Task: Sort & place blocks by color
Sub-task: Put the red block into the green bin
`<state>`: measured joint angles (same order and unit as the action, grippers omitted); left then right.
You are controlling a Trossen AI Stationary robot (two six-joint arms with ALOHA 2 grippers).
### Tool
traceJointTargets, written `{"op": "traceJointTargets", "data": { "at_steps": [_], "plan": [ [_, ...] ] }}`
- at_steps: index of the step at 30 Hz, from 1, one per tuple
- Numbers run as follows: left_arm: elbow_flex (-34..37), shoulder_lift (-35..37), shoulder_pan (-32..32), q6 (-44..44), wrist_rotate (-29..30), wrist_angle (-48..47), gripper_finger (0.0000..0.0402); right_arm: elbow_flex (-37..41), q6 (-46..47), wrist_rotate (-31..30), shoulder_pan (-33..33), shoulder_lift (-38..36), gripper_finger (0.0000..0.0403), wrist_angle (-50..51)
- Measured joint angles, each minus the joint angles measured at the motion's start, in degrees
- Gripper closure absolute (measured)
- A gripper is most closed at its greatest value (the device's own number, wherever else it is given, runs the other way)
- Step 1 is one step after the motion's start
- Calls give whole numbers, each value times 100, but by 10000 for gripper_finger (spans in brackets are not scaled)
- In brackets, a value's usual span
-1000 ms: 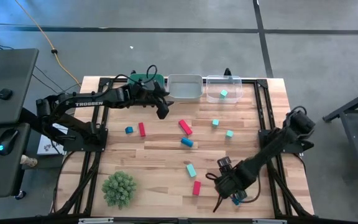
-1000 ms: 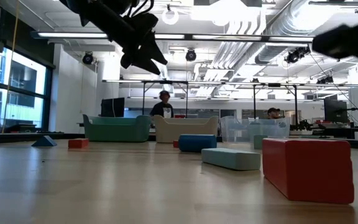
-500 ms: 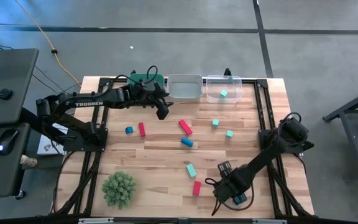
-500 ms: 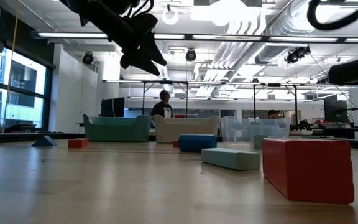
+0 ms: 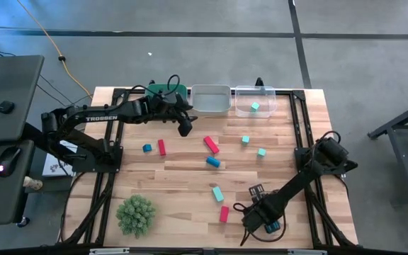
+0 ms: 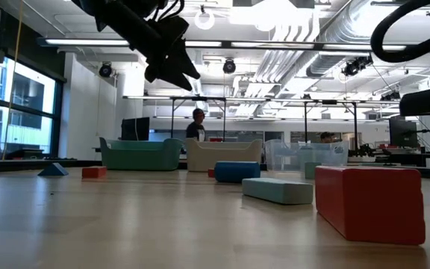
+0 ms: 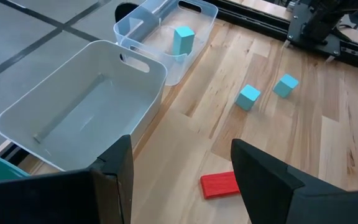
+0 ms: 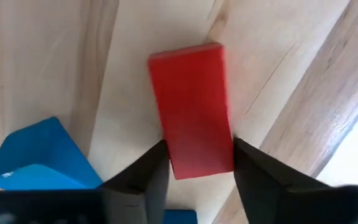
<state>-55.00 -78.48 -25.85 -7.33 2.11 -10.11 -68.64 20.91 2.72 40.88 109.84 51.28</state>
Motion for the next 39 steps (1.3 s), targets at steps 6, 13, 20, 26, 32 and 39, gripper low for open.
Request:
{"op": "traceJointTargets", "data": {
  "at_steps": [6, 13, 20, 26, 32, 39],
  "plan": [
    [0, 0, 0, 5, 0, 0, 213, 0, 241, 71, -2, -16, 293, -18],
    [0, 0, -10, -57, 115, -177, 213, -294, 675, -145, -14, 30, 293, 259],
    [0, 0, -13, -847, -166, -452, 213, -797, 1516, -508, -216, 20, 293, 777],
    [0, 0, -14, -1450, -766, -436, 213, -1349, 2019, -1054, -582, 11, 293, 1350],
    [0, 0, -13, -1781, -1263, -428, 213, -1863, 2242, -1403, -1131, 9, 293, 1584],
    [0, 0, -15, -2107, -1436, -428, 213, -2389, 2279, -1778, -1914, 4, 293, 1605]
  ]
}}
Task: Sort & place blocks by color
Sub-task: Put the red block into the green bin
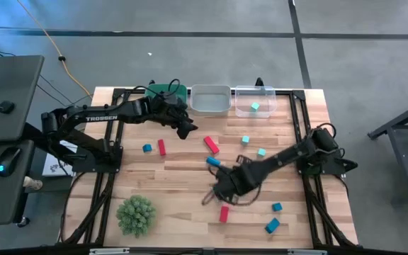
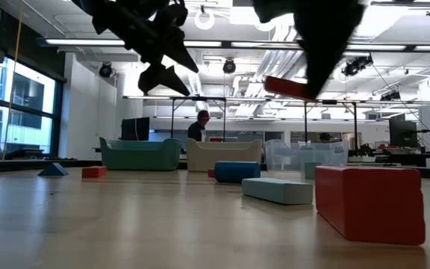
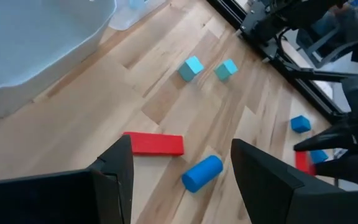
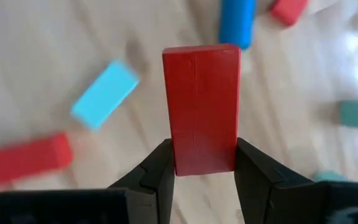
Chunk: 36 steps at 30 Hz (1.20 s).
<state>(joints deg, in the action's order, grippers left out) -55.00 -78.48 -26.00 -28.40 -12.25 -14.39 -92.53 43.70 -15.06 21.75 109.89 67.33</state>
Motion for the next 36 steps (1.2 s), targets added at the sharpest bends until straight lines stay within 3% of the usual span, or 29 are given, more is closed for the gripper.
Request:
{"op": "traceJointTargets", "data": {
  "at_steps": [8, 20, 36],
  "plan": [
    [0, 0, -78, -538, -381, 2, 213, -413, -378, -263, -797, -2, 293, 158],
    [0, 0, -90, -1425, -385, 96, 213, -659, -2223, -652, -1592, -4, 293, 155],
    [0, 0, -87, -2238, -713, 229, 213, -804, -4264, -585, -2243, -7, 293, -627]
  ]
}}
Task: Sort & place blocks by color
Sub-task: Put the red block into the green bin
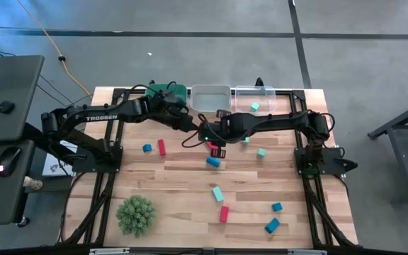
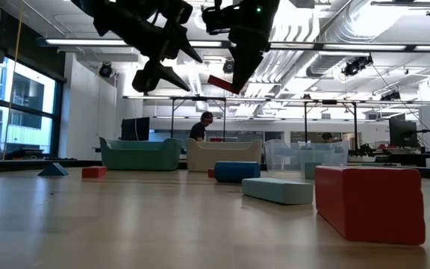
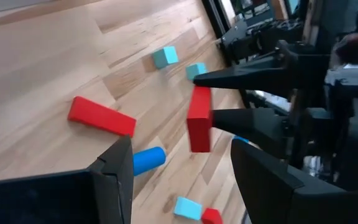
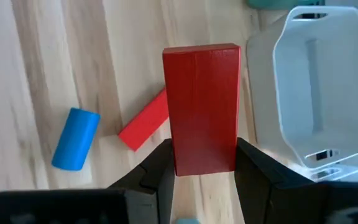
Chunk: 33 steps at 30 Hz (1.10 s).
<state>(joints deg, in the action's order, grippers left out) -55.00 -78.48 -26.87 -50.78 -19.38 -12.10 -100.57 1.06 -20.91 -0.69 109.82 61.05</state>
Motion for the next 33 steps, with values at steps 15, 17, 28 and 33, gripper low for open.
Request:
{"op": "traceJointTargets", "data": {
  "at_steps": [15, 17, 28, 33],
  "plan": [
    [0, 0, -13, -264, 1, 296, 213, 0, -711, -46, -94, 0, 293, -917],
    [0, 0, -11, -263, 34, 296, 213, 0, -712, -54, -94, 0, 293, -956],
    [0, 0, -13, -241, 51, 296, 249, 0, -690, -114, -94, -64, 293, -1310],
    [0, 0, -11, -112, 88, 296, 295, 0, -584, -150, -94, -83, 293, -1291]
  ]
}}
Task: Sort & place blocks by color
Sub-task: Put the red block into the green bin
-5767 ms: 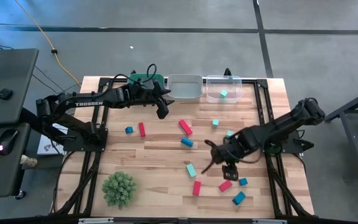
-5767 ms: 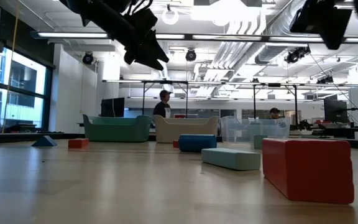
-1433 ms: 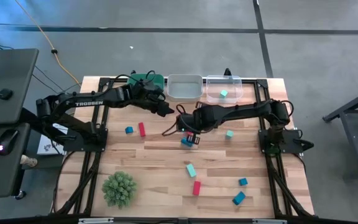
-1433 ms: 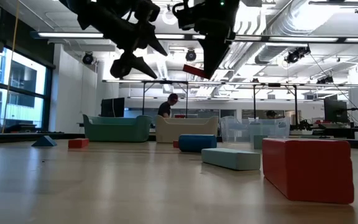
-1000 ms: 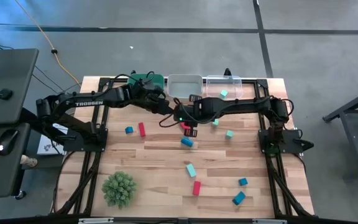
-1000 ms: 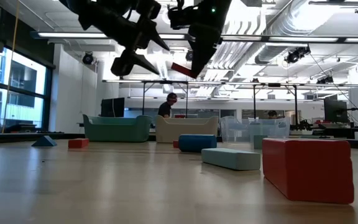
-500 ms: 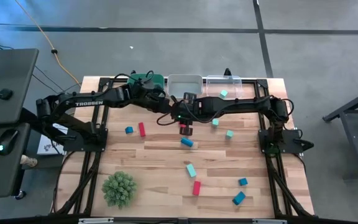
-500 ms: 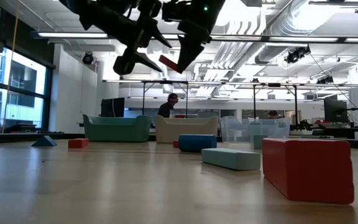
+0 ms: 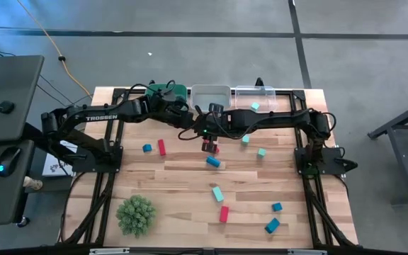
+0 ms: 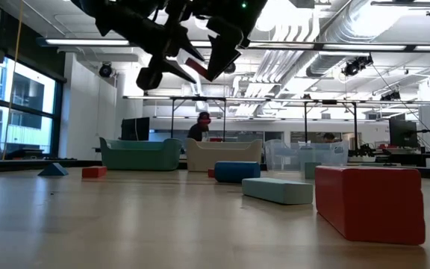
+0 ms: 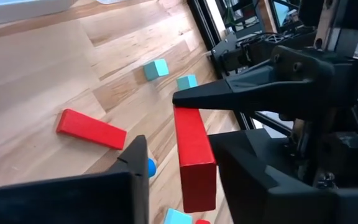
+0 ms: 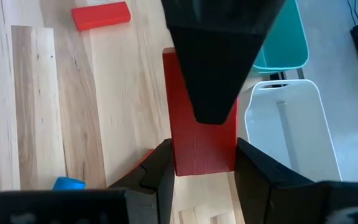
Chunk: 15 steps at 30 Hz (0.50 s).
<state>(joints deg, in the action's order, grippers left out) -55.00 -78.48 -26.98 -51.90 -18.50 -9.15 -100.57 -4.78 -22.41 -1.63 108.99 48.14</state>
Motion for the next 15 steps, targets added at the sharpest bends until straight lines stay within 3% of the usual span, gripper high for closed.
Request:
{"op": "traceJointTargets", "data": {
  "at_steps": [11, 15],
  "plan": [
    [0, 7, 2, 365, 50, 42, 393, 2, 241, 8, 0, 0, 293, 1],
    [0, 8, 0, 450, 70, 64, 395, 2, 239, -42, -2, 0, 286, 0]
  ]
}}
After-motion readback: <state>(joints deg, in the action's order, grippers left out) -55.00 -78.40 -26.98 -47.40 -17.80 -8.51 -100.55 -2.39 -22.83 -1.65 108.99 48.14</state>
